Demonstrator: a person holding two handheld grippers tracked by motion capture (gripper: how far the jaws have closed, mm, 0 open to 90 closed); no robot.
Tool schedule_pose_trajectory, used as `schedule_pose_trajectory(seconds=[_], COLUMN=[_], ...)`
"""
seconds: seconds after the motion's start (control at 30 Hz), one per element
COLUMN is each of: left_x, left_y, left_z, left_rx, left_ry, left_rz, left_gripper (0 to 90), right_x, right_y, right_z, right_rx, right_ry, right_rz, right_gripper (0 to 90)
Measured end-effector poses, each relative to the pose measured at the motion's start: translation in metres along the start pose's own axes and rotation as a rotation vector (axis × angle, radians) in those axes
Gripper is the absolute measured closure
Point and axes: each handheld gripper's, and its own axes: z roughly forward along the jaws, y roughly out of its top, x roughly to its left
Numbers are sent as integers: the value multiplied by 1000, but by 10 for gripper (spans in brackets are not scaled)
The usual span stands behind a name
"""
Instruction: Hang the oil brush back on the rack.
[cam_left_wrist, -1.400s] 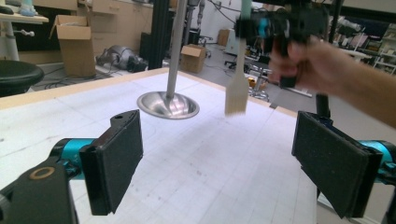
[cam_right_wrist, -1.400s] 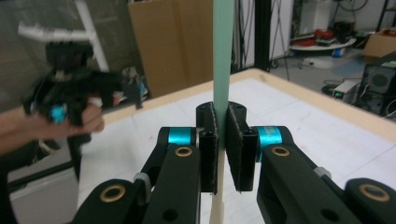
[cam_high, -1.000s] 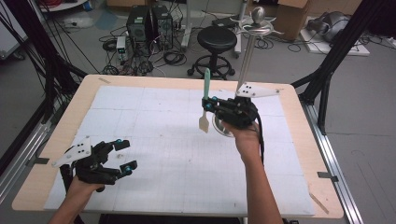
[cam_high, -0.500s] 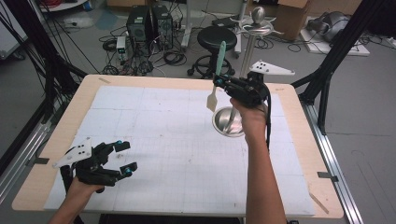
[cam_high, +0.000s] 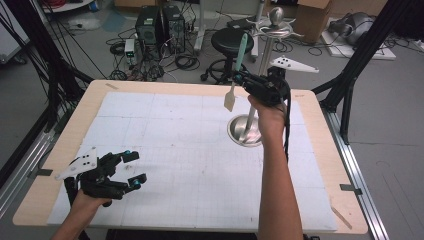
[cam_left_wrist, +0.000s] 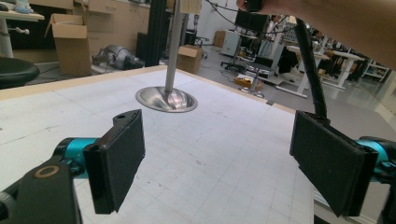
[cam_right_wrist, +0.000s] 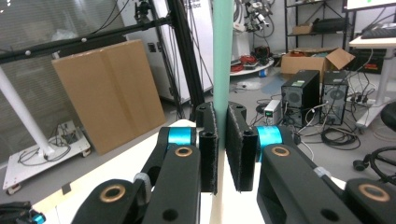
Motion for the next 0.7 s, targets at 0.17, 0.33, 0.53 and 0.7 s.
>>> schedule_pose_trajectory(seconds=[0.17,0.33,0.53,0.7], left_x=[0,0,0,0], left_y=[0,0,0,0], left_z=[0,0,-1,0], left_rx=[2,3,0,-1], left_ry=[-2,-4,-6,-6], left_rz=[0,2,0,0], left_gripper=[184,184,184,184], right_x=[-3,-6,-6,-6], right_y=[0,0,1,1], right_z=[-2,-3,-2,-4], right_rx=[-6,-12,-21,-21], right_ry=[-21,-34,-39,-47], right_rz=[15,20,27,32], right_gripper=[841,841,841,841])
